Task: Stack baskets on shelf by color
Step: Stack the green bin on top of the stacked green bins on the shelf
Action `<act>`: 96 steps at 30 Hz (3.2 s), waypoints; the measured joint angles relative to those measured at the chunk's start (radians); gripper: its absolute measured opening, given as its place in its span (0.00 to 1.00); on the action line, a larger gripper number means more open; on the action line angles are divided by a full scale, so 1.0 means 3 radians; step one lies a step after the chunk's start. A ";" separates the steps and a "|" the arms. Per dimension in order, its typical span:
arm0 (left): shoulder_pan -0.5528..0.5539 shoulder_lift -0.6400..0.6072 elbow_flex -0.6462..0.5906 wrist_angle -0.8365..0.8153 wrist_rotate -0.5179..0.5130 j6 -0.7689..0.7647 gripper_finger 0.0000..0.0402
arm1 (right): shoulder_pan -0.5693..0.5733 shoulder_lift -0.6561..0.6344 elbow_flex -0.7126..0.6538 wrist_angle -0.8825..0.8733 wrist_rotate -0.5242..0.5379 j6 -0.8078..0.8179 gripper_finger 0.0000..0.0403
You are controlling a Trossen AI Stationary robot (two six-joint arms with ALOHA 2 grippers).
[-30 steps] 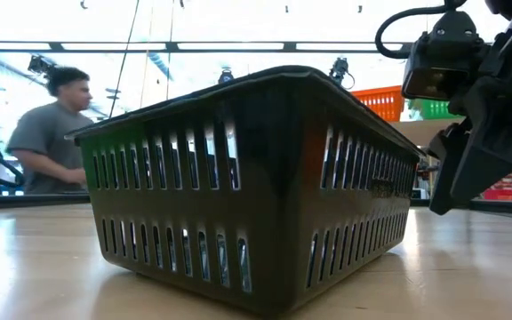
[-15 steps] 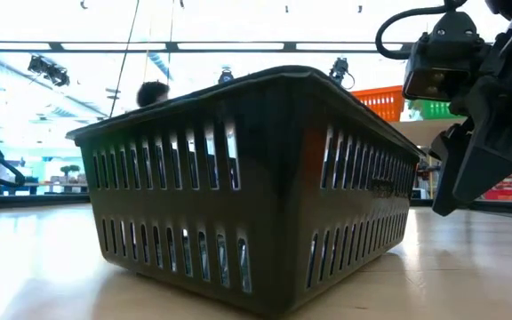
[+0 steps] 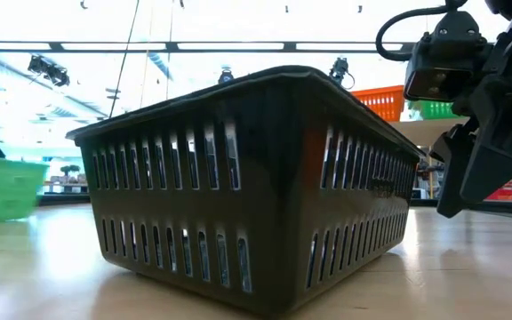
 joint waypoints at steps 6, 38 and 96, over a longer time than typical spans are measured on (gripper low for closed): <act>0.0549 0.0000 0.0178 0.0014 -0.0113 0.0836 0.01 | -0.0027 0.0000 0.0000 0.0027 -0.0066 0.0005 0.56; 0.1260 0.0358 0.0871 0.0335 -0.0482 0.3652 0.00 | -0.1034 -0.0052 0.1736 -0.1353 -0.0151 -0.0644 0.55; 0.1231 0.0594 0.2378 -0.0322 -0.0898 0.3469 0.29 | -0.1347 0.0419 0.1765 -0.1249 -0.0600 -0.1419 0.02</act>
